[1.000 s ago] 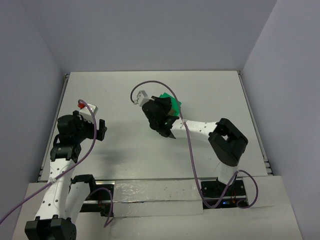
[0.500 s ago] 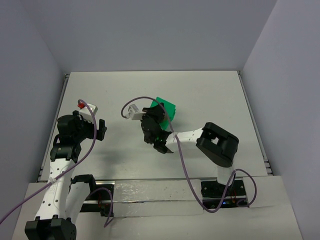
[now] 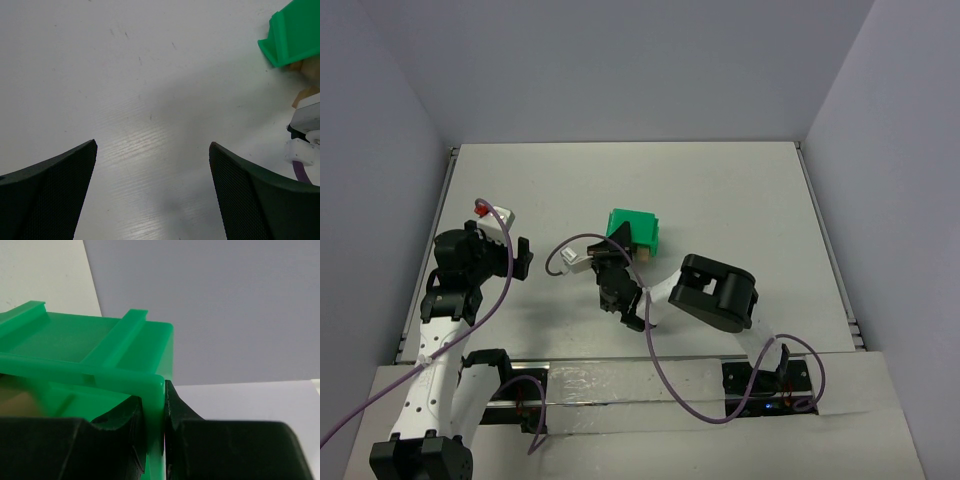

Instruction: Build the wood block tower

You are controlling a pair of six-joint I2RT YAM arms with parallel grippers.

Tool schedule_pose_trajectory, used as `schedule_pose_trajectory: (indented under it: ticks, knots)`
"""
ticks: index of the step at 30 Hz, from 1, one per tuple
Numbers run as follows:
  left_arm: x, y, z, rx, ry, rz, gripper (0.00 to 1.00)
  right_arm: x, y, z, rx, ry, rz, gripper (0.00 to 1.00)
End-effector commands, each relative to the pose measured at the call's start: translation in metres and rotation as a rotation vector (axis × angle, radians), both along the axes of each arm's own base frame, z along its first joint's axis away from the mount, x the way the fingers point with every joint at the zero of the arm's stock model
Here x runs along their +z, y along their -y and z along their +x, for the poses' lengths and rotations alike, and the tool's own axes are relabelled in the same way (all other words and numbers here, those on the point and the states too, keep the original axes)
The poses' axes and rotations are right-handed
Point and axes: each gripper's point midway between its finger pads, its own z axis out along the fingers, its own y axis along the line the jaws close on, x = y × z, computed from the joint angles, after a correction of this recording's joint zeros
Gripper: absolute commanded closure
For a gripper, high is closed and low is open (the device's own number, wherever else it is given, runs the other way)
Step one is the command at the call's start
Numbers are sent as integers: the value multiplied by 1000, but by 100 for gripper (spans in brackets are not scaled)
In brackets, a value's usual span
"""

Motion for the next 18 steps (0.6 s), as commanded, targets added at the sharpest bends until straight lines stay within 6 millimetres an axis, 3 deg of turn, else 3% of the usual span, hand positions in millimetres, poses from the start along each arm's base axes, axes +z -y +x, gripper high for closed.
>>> schedule_pose_trajectory:
  ticks: [1,10,15,18]
  knots:
    - [20,1,8,5,68,-11,1,20,17,-10,-15,147,311,100]
    - [20,1,8,5,73,-10,1,26,12,-9,-14,159,335,100]
    - [21,1,8,5,75,-9,1,44,16,-5,-19,170,363,100]
    - [21,1,7,3,74,-9,1,65,26,5,-38,154,428,100]
